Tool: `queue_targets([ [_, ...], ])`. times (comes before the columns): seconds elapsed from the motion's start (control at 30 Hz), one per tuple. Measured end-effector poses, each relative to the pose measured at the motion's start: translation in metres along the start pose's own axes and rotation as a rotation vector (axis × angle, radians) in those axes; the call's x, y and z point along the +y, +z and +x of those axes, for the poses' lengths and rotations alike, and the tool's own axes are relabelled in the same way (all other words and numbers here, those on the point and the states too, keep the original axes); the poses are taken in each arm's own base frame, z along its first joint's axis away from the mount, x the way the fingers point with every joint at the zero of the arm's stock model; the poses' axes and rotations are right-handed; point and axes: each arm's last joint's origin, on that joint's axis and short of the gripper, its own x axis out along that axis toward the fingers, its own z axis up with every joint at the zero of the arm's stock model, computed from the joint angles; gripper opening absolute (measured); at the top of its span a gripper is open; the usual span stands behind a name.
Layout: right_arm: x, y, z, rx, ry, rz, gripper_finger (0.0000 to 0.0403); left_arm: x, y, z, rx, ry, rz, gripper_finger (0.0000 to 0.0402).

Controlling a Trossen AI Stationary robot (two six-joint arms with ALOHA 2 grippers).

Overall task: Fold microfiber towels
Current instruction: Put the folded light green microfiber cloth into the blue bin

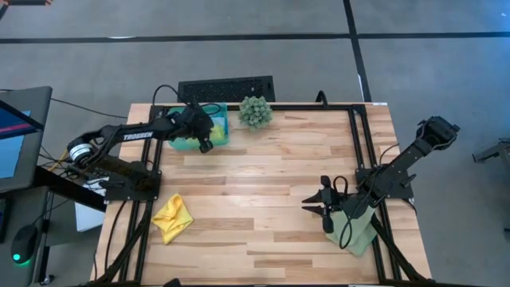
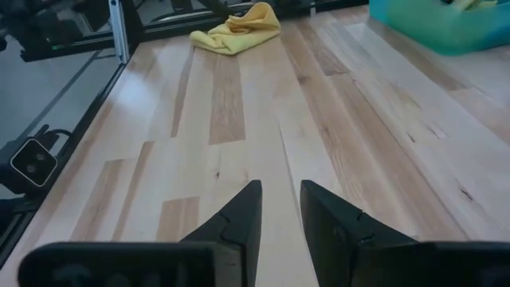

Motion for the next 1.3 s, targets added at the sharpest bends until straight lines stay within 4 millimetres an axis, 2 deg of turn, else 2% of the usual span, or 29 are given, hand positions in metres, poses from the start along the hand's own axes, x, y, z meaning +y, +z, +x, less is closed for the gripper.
queue_targets([
  [0.1, 0.000, 0.000, 0.000, 0.000, 0.000, -0.002, 0.0111, 0.000, 0.000, -0.008, 0.038, 0.134, -0.025, 0.0002],
  [0.2, 0.000, 0.000, 0.000, 0.002, -0.001, -0.006, 0.0111, 0.004, -0.001, -0.006, 0.046, 0.149, -0.026, 0.0001],
  [0.33, 0.000, -0.001, 0.000, 0.005, -0.003, -0.006, 0.0111, 0.012, -0.003, 0.011, 0.031, 0.138, -0.025, 0.0001],
  [0.53, 0.000, -0.001, 0.000, 0.005, -0.002, 0.003, 0.0111, 0.015, -0.010, 0.050, 0.015, 0.054, 0.016, 0.0000],
  [0.7, 0.000, -0.001, 0.000, 0.006, -0.001, 0.003, 0.0111, 0.015, -0.011, 0.062, 0.005, 0.037, -0.035, 0.0021],
  [0.87, 0.000, -0.001, 0.000, 0.006, -0.001, 0.004, 0.0111, 0.014, -0.009, 0.050, 0.007, 0.039, -0.050, 0.0092],
  [1.07, 0.000, -0.001, 0.000, 0.007, 0.001, 0.004, 0.0111, 0.020, 0.013, 0.013, 0.011, 0.067, -0.069, 0.0169],
  [1.2, 0.000, -0.001, 0.000, 0.009, 0.000, 0.002, 0.0111, 0.021, 0.018, -0.011, 0.085, 0.077, -0.094, 0.0188],
  [1.3, -0.001, -0.001, 0.000, 0.013, -0.002, 0.000, 0.0111, 0.016, 0.007, -0.020, 0.213, 0.029, -0.073, 0.0180],
])
